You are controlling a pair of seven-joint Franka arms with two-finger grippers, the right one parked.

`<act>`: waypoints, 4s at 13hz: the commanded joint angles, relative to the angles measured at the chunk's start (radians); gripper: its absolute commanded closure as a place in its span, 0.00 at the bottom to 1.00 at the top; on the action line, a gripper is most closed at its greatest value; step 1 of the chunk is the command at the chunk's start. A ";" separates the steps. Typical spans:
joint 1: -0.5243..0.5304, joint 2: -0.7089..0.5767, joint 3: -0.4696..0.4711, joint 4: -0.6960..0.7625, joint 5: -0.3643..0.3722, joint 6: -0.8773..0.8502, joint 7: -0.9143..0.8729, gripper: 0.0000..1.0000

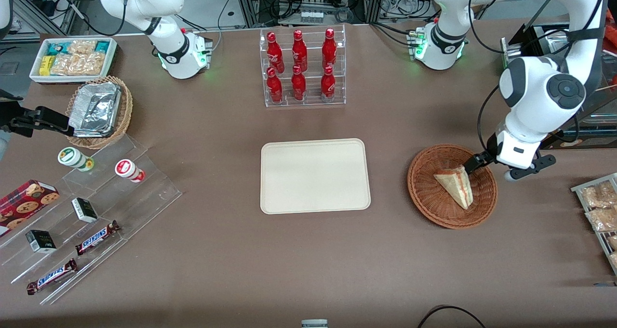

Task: Place sandwich from basket to tray
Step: 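Lower the open left gripper over the wrapped sandwich in the basket, then close the left gripper on the sandwich's wrapped edge, then lift the sandwich and carry it with the left gripper over the tray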

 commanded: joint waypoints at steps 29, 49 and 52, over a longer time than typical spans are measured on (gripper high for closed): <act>-0.017 0.211 -0.012 0.014 -0.042 0.132 -0.264 1.00; -0.383 0.248 -0.021 0.440 -0.039 -0.358 -0.307 1.00; -0.463 0.298 -0.021 0.494 -0.040 -0.359 -0.319 1.00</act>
